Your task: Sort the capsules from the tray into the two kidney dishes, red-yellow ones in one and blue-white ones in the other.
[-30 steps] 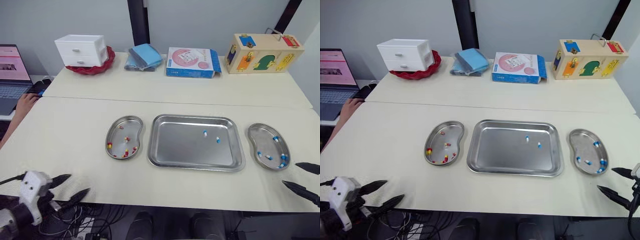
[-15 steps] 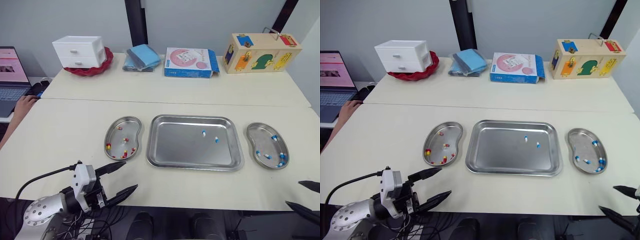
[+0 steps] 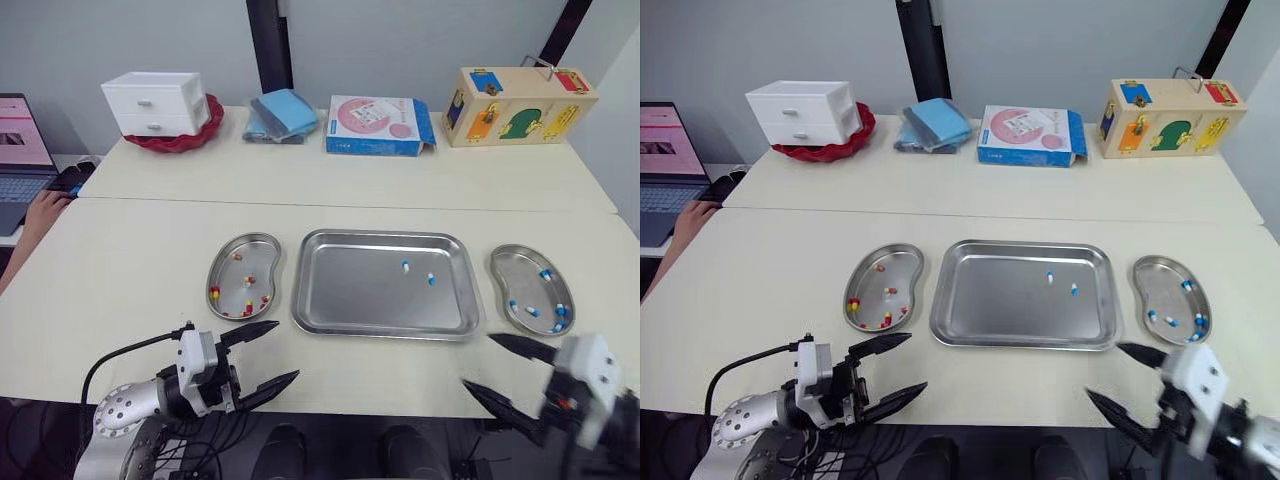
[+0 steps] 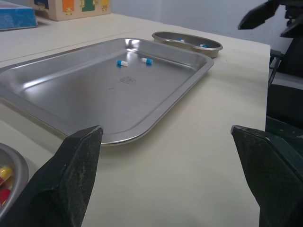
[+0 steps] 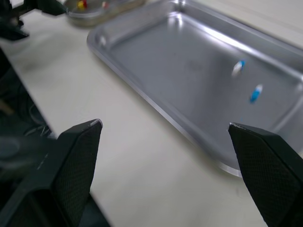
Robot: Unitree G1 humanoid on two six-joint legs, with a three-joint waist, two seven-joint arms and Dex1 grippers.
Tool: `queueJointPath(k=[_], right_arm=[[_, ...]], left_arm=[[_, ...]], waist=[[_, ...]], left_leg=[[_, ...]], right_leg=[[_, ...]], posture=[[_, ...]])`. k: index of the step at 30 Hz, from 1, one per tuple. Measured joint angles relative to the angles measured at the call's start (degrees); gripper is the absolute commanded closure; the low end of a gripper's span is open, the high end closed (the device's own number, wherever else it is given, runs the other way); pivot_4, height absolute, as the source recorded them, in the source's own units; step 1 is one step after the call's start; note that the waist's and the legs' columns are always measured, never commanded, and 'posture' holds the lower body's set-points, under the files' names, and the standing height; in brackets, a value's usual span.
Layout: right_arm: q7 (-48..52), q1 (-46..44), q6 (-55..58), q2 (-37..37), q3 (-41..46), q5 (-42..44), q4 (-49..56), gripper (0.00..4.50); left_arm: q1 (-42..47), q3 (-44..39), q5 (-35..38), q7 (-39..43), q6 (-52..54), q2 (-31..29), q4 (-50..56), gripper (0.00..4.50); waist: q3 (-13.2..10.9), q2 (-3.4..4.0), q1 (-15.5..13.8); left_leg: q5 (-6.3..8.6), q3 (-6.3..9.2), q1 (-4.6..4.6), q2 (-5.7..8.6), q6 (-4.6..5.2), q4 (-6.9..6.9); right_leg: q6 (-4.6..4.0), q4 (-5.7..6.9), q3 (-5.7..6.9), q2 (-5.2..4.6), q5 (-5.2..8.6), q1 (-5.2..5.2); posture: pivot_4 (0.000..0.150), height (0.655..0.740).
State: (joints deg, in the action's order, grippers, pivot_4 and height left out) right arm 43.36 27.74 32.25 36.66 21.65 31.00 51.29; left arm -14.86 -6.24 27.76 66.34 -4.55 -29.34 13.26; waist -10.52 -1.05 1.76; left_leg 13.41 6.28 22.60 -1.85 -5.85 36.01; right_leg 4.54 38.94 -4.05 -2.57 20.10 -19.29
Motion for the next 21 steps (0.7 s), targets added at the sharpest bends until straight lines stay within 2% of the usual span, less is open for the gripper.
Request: queueJointPath(k=[3,6,13,17,21], right_arm=[[-6.8,-7.9,4.8,-0.3,-7.9,-2.1,0.0,0.64],[-11.2,-15.0,7.6,-0.9,-13.9,-4.5,-1.9,1.67],[-21.4,-33.0,16.4,-4.6,-25.8,-12.0,-10.7,1.67],[-26.9,-43.1,23.9,-8.8,-28.7,-15.3,-18.8,1.67],[-28.3,-49.7,27.1,-10.9,-30.6,-16.9,-26.5,1.67]], left_arm=[[0.5,1.2,-0.3,-0.6,-0.9,0.0,0.0,0.0],[1.0,2.0,-0.4,-1.5,-0.7,0.0,0.6,0.0],[2.2,3.5,-0.9,-3.8,-0.4,-0.1,2.2,0.0],[2.7,3.8,-1.0,-4.7,0.3,-0.2,2.5,0.0],[3.3,4.4,-1.2,-5.8,0.6,-0.1,2.9,0.0]], waist=[[0.0,0.0,-0.1],[0.0,-0.01,-0.1],[0.0,0.01,0.1],[0.0,0.02,0.1],[0.0,0.04,0.1]], left_leg=[[0.0,0.05,0.04,0.0,0.0,-0.04],[0.0,0.08,0.05,0.0,0.0,-0.03],[0.0,0.1,0.1,0.0,0.0,-0.05],[0.0,0.09,0.2,0.0,0.01,-0.05],[0.0,0.09,0.28,0.0,0.01,-0.06]], right_leg=[[0.0,0.0,0.04,0.0,0.0,-0.04],[-0.01,0.01,0.07,0.01,0.0,-0.05],[-0.01,0.05,0.07,0.02,-0.01,-0.16],[-0.02,0.1,0.06,0.02,-0.01,-0.32],[-0.03,0.09,0.08,0.02,-0.02,-0.38]], posture=[[0.15,0.7337],[0.15,0.7337],[0.15,0.7337],[0.15,0.7337],[0.15,0.7337]])
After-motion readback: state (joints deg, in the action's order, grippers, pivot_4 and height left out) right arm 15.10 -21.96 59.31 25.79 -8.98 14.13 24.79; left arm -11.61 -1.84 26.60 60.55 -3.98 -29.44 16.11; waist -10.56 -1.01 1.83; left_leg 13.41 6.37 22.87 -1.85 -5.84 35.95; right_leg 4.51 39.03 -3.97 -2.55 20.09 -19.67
